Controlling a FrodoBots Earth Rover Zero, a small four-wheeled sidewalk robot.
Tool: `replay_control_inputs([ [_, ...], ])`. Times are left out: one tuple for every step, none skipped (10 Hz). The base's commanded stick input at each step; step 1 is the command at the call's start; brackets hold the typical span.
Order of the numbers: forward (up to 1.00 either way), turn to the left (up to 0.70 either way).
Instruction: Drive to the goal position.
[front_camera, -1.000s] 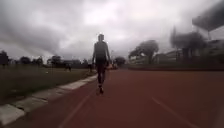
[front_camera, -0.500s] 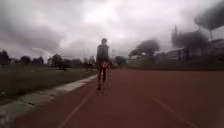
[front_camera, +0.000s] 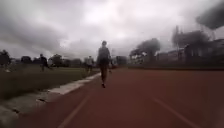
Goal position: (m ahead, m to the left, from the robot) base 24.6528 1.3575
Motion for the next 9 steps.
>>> replay_control_inputs([
  [0.7, 0.0],
  [0.7, 0.0],
  [0.7, 0.0],
  [0.7, 0.0],
  [0.7, 0.0],
  [0.7, 0.0],
  [0.7, 0.0],
  [0.7, 0.0],
  [0.7, -0.04],
])
